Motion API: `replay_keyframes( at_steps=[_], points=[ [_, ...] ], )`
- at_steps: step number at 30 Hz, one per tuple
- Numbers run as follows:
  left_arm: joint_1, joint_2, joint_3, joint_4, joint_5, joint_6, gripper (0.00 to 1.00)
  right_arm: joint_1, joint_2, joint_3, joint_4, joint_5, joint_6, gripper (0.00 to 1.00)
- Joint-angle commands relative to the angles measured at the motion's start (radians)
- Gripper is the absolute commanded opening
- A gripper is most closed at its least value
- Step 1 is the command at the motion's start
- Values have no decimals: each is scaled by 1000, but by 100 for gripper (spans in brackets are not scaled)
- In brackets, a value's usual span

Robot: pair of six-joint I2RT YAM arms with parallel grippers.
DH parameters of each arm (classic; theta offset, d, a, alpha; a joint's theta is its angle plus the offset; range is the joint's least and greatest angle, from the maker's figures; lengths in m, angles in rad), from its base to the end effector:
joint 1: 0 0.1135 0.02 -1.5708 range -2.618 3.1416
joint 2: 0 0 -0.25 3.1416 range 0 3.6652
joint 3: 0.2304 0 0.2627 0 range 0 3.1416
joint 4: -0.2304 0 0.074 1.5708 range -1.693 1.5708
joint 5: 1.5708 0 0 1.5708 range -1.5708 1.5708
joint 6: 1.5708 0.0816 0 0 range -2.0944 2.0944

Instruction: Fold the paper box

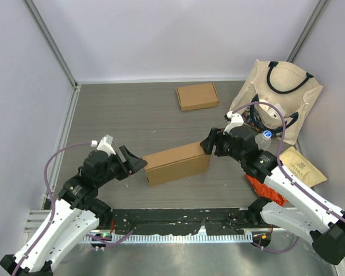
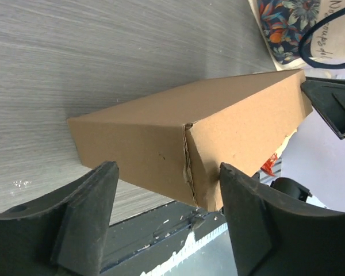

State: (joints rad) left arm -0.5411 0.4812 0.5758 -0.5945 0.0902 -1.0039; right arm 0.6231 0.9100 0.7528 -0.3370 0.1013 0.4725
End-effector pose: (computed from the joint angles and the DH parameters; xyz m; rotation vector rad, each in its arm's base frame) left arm 0.1536 -0.1009 0.2387 -0.4550 2.1925 -0.9992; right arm 0.2202 0.1480 0.2565 -0.0951 2.1098 0.5651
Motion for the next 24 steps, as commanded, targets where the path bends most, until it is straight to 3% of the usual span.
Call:
replay_keyframes(
  at_steps=[1, 4, 8, 14, 18, 24],
  points=[
    [-2, 56, 73, -82, 40, 82, 76, -11, -32, -93, 59, -84, -11, 69],
    [0, 63, 4, -1, 117, 53, 76, -11, -89, -200, 154, -87, 15, 64],
    [0, 17, -148, 119, 190, -18, 55, -11, -149, -343, 309, -127, 44, 57],
    [-2, -147, -332, 118, 111, -114, 31, -13, -347, -688, 640, -130, 166, 42],
    [-3, -185, -338, 113, 45, -95, 23, -13, -330, -716, 677, -126, 193, 33],
    [-2, -101, -365, 218, 60, -65, 17, -13, -244, -728, 773, -229, 195, 25]
  ],
)
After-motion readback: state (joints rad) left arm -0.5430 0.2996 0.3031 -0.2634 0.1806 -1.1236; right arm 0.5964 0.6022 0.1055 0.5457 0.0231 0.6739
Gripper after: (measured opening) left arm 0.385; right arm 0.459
